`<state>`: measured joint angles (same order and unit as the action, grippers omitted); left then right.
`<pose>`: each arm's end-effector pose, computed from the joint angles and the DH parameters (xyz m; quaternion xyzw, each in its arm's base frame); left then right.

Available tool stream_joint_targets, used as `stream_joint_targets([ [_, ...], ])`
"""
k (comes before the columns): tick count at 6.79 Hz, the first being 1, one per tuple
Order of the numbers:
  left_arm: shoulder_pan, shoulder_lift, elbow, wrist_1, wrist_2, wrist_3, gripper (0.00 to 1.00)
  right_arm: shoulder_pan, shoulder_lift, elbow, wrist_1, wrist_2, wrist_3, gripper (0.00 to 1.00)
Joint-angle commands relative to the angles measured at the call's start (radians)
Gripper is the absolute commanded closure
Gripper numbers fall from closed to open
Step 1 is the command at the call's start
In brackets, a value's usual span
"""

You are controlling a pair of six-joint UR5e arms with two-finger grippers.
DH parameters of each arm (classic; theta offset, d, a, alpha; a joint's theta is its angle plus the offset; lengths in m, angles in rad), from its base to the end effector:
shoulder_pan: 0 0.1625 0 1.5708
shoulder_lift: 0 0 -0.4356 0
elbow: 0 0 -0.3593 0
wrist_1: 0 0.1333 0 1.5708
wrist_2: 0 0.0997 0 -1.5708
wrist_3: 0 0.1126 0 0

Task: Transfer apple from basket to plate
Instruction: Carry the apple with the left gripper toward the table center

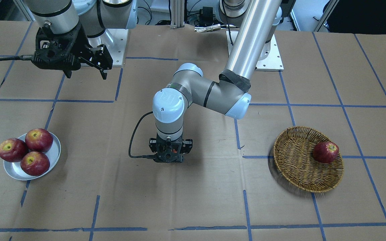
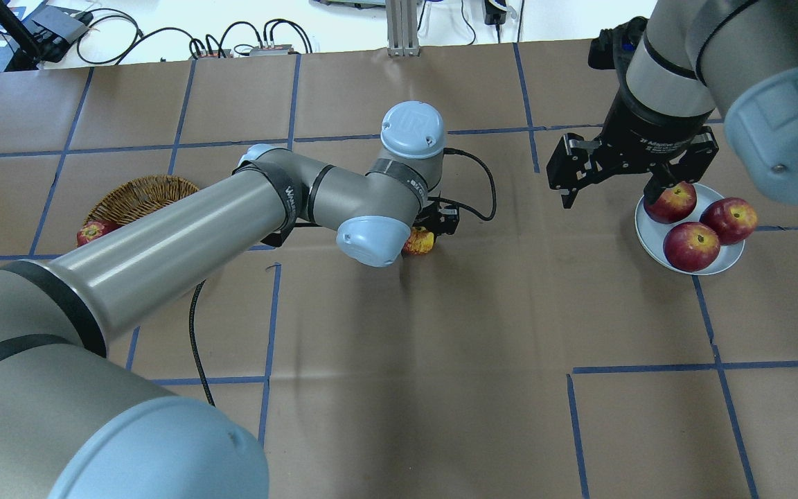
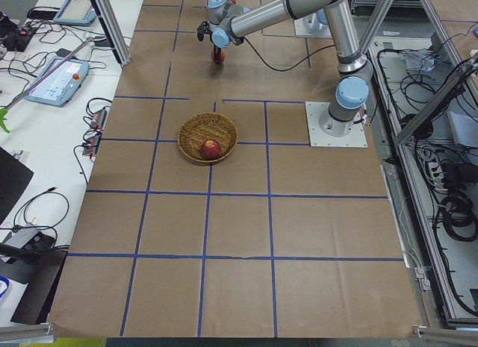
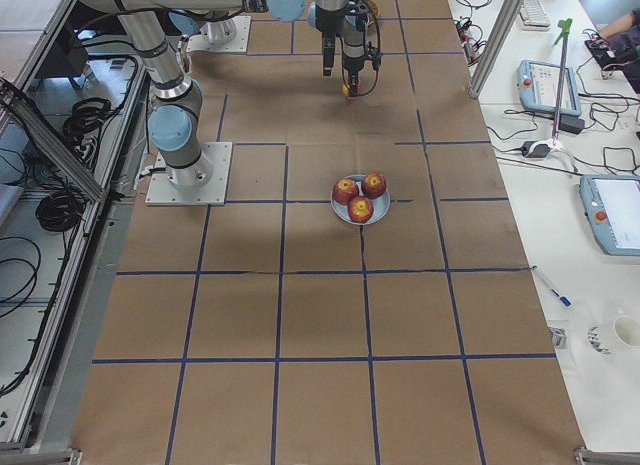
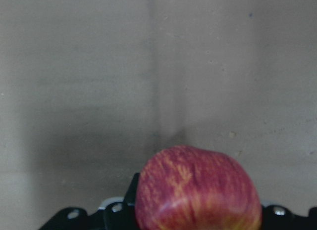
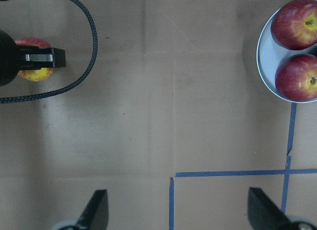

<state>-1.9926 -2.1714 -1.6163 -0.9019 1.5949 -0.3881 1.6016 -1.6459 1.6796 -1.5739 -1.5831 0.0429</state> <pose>-0.3792 -0.5261 0.1953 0.0167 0.9997 -0.0152 0.0066 0.1449 -0.4184 0.4692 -0.0060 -0.9998 -0.0151 0.0067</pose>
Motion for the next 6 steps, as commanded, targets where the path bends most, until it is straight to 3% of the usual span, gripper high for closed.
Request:
stream_joint_targets([
  [1, 0.0, -0.001, -0.005, 0.0, -0.001, -0.002, 0.31, 0.0, 0.0, -0.001, 0.0, 0.0, 0.0, 0.0],
  [2, 0.0, -0.001, -0.005, 0.0, -0.001, -0.002, 0.1, 0.0, 0.0, 0.0, 0.002, 0.0, 0.0, 0.0],
  [3, -0.002, -0.001, 0.001, 0.0, 0.002, -0.005, 0.02, 0.0, 0.0, -0.001, 0.0, 0.0, 0.0, 0.0],
  [6, 0.003, 0.053, 0.05, -0.085, 0.005, -0.002, 0.01, 0.0, -0.002, -0.001, 0.002, 0.0, -0.002, 0.0],
])
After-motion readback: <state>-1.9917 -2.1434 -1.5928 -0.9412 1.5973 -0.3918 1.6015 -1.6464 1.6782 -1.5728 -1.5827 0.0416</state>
